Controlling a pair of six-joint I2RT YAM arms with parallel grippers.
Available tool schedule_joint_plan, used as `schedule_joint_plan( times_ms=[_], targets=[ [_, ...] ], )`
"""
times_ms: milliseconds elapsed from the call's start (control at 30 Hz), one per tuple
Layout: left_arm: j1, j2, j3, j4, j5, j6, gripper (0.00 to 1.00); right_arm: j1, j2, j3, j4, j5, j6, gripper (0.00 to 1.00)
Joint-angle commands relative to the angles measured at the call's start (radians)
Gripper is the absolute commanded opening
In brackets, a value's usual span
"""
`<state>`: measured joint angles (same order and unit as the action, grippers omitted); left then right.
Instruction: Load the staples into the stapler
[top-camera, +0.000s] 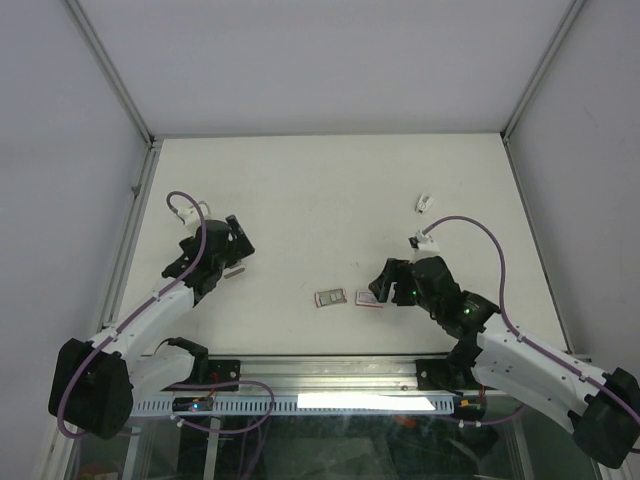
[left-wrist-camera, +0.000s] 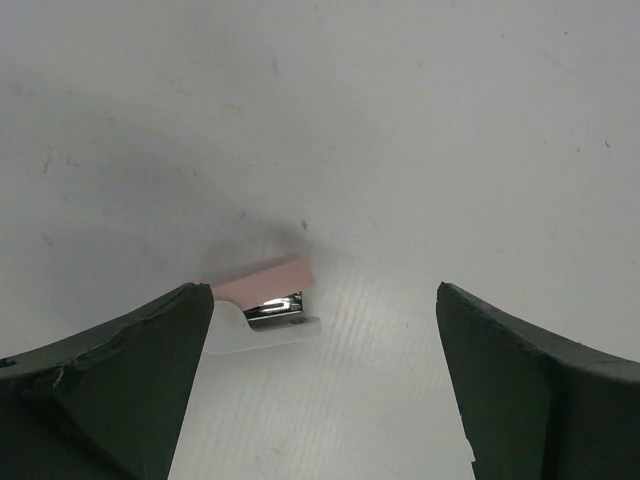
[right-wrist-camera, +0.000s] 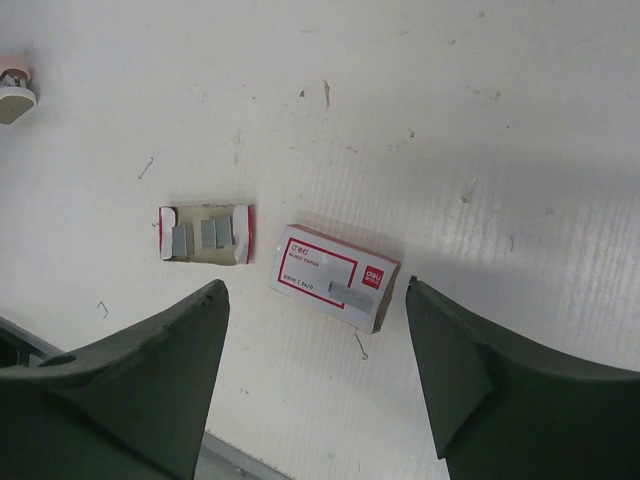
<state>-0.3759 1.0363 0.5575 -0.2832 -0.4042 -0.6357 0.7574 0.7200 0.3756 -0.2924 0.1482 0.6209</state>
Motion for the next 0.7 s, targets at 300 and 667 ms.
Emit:
schedule_joint_plan(
  times_ms=[300,667],
  targets=[
    [0.059,-0.005,-0.079,-0.012,-0.019,-0.153,0.99,-0.003,-0.019,-0.017,0.082,-0.017,-0.009,0.75],
    [0.061,0.087,-0.072,0.049,0.050,-0.081,0.62,-0.003,-0.035,-0.023,0.067,-0.008,0.000,0.75]
  ],
)
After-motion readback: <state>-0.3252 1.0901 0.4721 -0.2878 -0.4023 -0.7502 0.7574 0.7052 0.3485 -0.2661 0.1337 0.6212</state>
